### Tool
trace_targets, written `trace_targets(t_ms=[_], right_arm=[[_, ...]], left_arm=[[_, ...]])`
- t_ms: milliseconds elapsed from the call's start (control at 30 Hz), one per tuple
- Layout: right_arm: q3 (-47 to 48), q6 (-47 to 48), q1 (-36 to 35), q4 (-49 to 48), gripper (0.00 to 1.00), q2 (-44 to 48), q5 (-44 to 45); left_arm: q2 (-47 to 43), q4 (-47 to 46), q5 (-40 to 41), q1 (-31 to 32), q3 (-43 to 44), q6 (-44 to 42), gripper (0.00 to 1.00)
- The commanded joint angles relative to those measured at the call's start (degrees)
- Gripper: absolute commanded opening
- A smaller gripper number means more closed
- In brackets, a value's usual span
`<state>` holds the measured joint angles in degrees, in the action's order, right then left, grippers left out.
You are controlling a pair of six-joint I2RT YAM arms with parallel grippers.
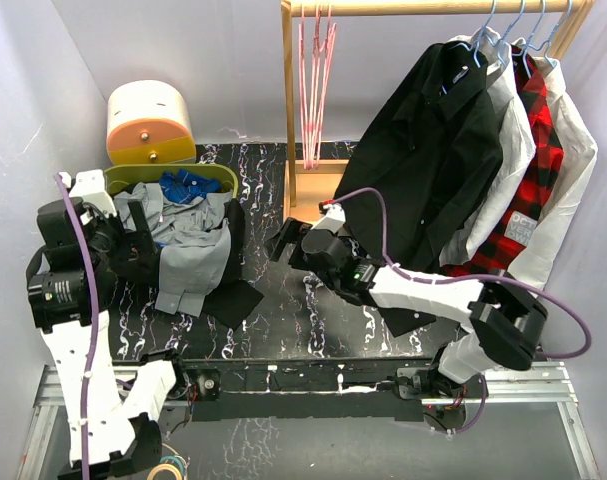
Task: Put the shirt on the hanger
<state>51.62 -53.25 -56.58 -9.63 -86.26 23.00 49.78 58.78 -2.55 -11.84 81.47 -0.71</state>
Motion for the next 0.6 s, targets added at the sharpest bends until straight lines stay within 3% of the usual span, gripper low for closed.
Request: trace_targets(t_ms=[0, 133, 267, 467, 567], right_arm=[[-0.35, 4.63, -0.11, 8.12, 0.98, 7.70, 6.43], [-4.01, 4.65, -0.11, 8.35, 0.99, 12.45, 10.91], [-8.48, 9.10, 0.13, 2.78, 0.98, 15.74, 13.64], [-17.37, 28.18, 0.49, -13.75, 0.98, 21.44, -4.85], [-18.90, 28.77, 0.73, -15.66, 0.98, 22.06, -9.14]], left_arm=[[-3.15, 2.58, 3.33, -0.94, 1.81, -2.20, 0.97], [-4.44, 6.69, 4.25, -2.20, 4.37, -10.88, 0.97], [-2.92, 10.96, -1.42, -2.14, 4.32, -13.77, 0.97], [5.88, 21.26, -22.08, -2.32, 10.63, -19.69, 0.97], [11.82, 22.57, -21.17, -2.31, 10.81, -21.69, 0.97]])
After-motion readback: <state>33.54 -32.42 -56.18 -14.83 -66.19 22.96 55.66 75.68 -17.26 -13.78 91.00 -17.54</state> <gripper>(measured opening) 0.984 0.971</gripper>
